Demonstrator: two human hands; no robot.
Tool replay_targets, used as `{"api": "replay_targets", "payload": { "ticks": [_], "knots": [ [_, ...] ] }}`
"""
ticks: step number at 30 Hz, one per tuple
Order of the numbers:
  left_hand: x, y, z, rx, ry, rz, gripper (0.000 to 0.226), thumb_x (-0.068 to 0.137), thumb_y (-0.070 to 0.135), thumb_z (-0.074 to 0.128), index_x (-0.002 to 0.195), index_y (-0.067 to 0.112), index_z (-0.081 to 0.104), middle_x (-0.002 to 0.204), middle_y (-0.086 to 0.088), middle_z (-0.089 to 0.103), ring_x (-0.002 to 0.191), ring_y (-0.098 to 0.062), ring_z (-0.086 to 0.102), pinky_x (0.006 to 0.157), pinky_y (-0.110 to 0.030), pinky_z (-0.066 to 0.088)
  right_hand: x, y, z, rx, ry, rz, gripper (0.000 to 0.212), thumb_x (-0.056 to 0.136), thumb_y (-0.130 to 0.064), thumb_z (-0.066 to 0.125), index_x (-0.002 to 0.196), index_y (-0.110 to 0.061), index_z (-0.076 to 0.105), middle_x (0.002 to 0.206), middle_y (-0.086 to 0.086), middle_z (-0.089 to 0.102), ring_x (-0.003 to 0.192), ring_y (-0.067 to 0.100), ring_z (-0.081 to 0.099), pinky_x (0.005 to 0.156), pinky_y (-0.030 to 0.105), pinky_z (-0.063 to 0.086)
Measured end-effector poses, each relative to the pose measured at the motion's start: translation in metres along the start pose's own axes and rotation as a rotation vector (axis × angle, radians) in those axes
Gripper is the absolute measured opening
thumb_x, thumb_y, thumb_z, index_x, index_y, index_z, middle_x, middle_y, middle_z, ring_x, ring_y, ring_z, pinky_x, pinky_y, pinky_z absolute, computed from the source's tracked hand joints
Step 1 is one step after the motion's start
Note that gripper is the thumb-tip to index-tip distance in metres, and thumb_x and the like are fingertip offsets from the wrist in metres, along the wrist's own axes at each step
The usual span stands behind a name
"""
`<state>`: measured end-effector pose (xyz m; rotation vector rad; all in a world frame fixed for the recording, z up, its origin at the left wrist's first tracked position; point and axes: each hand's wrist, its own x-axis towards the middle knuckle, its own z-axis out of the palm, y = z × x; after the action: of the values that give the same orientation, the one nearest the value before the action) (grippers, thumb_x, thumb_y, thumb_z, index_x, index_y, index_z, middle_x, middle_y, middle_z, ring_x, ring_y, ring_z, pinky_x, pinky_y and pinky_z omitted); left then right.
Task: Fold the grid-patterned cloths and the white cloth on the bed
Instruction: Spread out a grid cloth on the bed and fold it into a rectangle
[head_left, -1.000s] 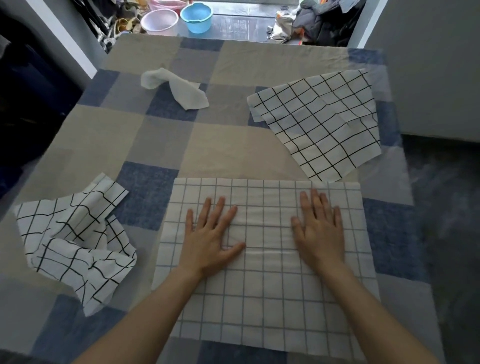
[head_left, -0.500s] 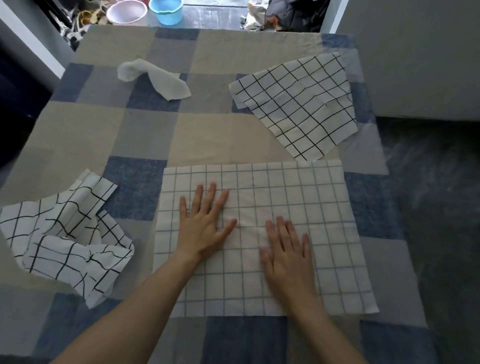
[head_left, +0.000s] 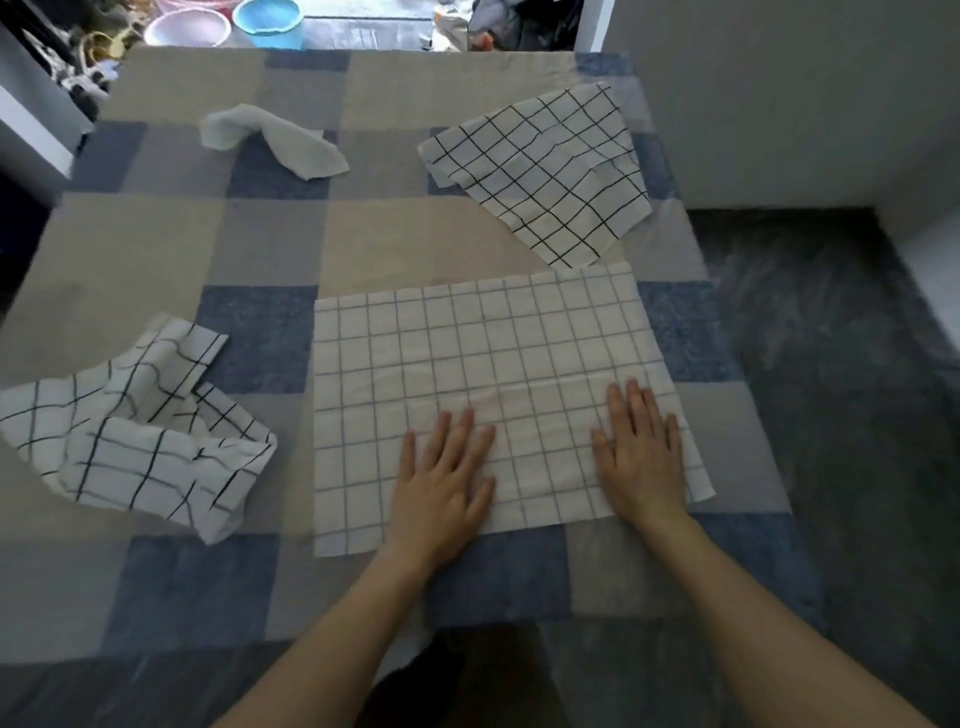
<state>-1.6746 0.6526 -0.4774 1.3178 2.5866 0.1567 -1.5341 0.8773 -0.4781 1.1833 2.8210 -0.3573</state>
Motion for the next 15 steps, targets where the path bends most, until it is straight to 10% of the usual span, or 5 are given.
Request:
{"api": "replay_targets", "payload": {
  "ticks": [11,15],
  "knots": [
    [-0.071,-0.077,-0.047,0.025,-0.231,-0.171,0.089,0.078,0.076,0.006,0.153,0.03,-0.006,0.16,-0.009,-0.02,0.146,-0.03,-0.02,0.119,-0.047,-0.007,-0.03,-0.003,-0.023,-0.063,-0.122,0.192,0.062,0.099,-0.045,0.022,0.153,-0.02,0.004,0.161,0.01,-0.005,0.147,0.027,-0.003,0.118,0.052,0.005],
    [-0.049,-0.048,-0.072,0.191,-0.343,-0.182,0.098,0.077,0.081,0.039,0.146,0.015,0.019,0.156,-0.029,0.005,0.14,-0.052,0.01,0.114,-0.058,0.014,-0.045,-0.07,-0.028,-0.014,-0.126,-0.183,0.069,0.09,-0.048,0.013,0.151,-0.016,0.02,0.16,0.013,0.008,0.147,0.028,0.012,0.116,0.05,0.021]
  ]
}}
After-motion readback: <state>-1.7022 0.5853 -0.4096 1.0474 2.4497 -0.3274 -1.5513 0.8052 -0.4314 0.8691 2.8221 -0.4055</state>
